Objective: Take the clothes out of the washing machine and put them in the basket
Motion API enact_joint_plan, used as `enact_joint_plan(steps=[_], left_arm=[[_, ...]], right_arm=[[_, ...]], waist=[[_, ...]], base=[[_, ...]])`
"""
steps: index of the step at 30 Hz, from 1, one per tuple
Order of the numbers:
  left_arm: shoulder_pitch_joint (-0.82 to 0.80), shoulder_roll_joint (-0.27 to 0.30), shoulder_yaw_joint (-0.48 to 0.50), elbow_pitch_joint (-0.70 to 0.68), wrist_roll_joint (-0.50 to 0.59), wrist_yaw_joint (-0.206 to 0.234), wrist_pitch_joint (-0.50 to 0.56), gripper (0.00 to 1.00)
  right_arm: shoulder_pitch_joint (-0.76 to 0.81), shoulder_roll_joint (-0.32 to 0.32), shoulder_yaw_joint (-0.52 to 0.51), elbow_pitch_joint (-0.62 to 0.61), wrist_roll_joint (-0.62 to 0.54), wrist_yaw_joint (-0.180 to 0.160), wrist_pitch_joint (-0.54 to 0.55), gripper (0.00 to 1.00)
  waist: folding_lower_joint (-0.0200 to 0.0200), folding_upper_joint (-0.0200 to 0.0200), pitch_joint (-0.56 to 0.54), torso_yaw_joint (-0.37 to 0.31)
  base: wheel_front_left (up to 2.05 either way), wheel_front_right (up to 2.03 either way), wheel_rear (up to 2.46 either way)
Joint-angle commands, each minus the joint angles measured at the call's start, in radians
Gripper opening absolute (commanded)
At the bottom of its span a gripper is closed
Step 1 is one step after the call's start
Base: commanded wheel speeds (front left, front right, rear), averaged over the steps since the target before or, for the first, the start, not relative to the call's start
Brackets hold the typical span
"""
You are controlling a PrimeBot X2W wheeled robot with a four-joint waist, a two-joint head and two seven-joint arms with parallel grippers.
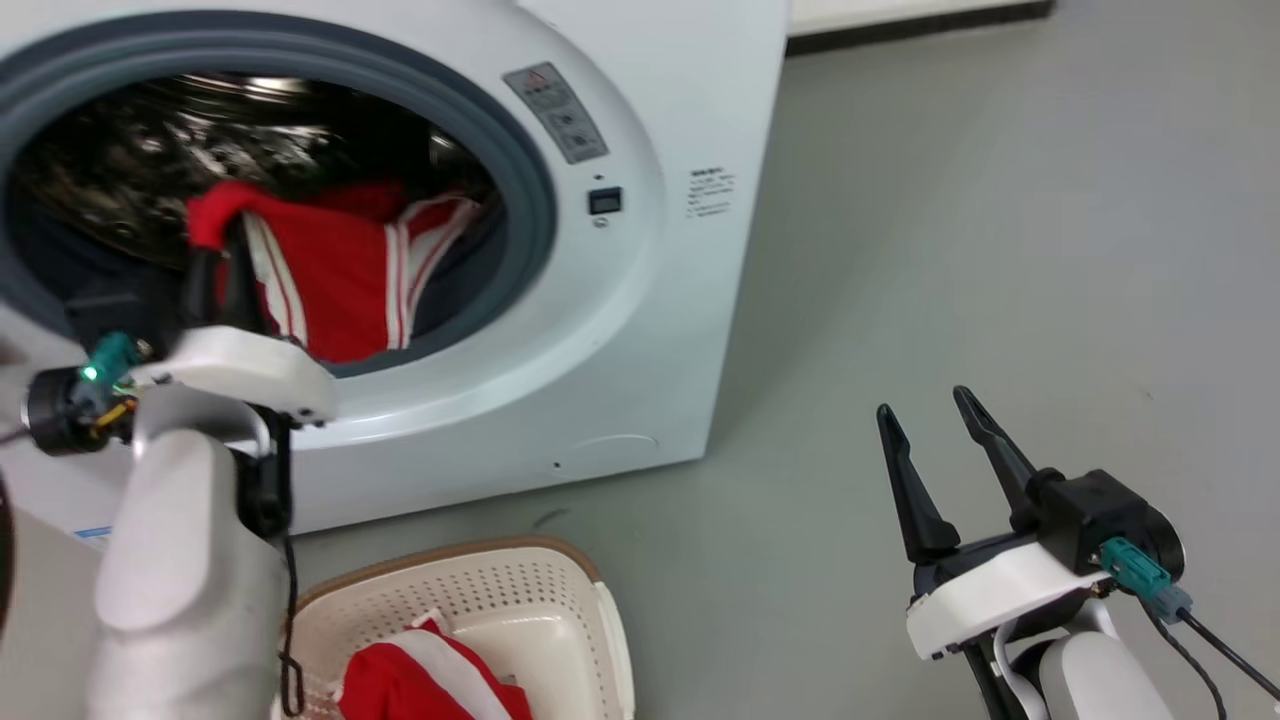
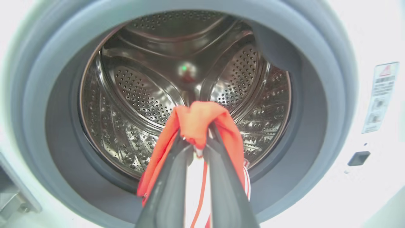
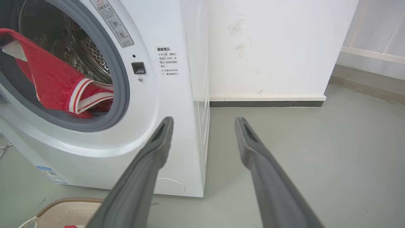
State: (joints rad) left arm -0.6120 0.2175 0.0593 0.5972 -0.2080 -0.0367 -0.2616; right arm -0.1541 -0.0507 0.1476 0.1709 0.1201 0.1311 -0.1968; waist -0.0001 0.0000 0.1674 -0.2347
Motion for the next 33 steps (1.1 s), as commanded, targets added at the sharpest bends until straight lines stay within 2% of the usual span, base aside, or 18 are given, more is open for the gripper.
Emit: enact_joint_plan(steps=[1, 5, 11, 24, 29, 33], left_arm=[[0.022, -0.007, 0.001, -0.029, 0.006, -0.004, -0.005, 0.00], [0.095, -0.049, 0.000, -0.153, 0.018, 0.002, -0.004, 0.00], [0.196, -0.082, -0.005, -0.329, 0.025, 0.020, -0.004, 0.00], [0.416, -0.094, -0.041, -0.724, 0.049, 0.062, 0.103, 0.00], [0.533, -0.099, -0.055, -0.796, 0.055, 0.079, 0.149, 0.00], [0.623, -0.112, -0.053, -0.784, 0.036, 0.092, 0.169, 0.00]], right_arm=[[0.016, 0.001, -0.003, -0.007, -0.010, -0.001, 0.003, 1.00], [0.037, 0.001, -0.012, -0.022, -0.013, -0.001, 0.019, 1.00], [0.062, 0.001, -0.020, -0.044, -0.015, -0.001, 0.038, 1.00], [0.105, 0.001, -0.028, -0.082, -0.030, -0.001, 0.072, 1.00], [0.120, 0.001, -0.021, -0.090, -0.029, -0.001, 0.077, 1.00], [0.123, 0.001, -0.018, -0.098, -0.026, -0.001, 0.079, 1.00]], waist=[[0.0001, 0.0000, -0.029, 0.030], [0.0001, 0.0000, -0.059, 0.061], [0.0001, 0.0000, -0.093, 0.095], [0.0001, 0.0000, -0.133, 0.138], [0.0001, 0.0000, -0.140, 0.142], [0.0001, 0.0000, -0.133, 0.145]], base=[[0.00, 0.00, 0.00], [0.00, 0.00, 0.00], [0.00, 0.00, 0.00], [0.00, 0.00, 0.00], [0.00, 0.00, 0.00], [0.00, 0.00, 0.00]])
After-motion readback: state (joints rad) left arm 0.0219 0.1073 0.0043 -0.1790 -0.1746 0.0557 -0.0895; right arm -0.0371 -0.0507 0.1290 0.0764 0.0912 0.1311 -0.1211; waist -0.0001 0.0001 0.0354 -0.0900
